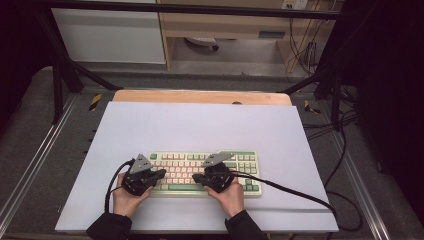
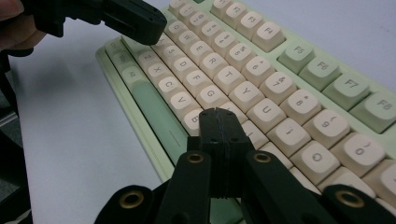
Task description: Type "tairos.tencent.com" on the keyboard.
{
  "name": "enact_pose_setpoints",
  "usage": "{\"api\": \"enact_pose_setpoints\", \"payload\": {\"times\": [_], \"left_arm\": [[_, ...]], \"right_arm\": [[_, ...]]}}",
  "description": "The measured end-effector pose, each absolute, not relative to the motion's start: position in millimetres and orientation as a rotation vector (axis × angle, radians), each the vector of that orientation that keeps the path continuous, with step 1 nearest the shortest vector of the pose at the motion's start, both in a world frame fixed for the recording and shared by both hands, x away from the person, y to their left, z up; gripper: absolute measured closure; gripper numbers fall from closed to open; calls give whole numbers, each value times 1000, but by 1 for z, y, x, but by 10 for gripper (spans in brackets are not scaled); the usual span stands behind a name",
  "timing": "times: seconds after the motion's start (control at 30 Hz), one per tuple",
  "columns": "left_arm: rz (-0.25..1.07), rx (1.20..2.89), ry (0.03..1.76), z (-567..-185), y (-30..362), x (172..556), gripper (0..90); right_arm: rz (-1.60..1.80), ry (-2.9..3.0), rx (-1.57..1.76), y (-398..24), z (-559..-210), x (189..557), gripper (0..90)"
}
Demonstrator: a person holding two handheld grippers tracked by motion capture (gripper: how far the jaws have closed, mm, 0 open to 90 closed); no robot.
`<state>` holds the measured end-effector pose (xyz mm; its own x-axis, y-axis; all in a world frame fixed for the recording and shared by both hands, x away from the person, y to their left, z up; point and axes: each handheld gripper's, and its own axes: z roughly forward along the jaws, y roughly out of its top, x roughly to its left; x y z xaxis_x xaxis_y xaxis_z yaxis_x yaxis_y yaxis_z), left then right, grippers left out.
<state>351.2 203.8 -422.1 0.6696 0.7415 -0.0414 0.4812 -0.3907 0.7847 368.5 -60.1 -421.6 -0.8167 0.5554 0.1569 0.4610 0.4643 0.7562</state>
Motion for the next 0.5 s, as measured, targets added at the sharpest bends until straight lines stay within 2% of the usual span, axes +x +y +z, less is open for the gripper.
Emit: {"api": "enact_pose_setpoints", "payload": {"times": [0.5], "left_arm": [[406, 2062, 941, -421, 203, 351, 900]], "right_arm": [[1257, 2559, 932, -87, -409, 369, 900]]}}
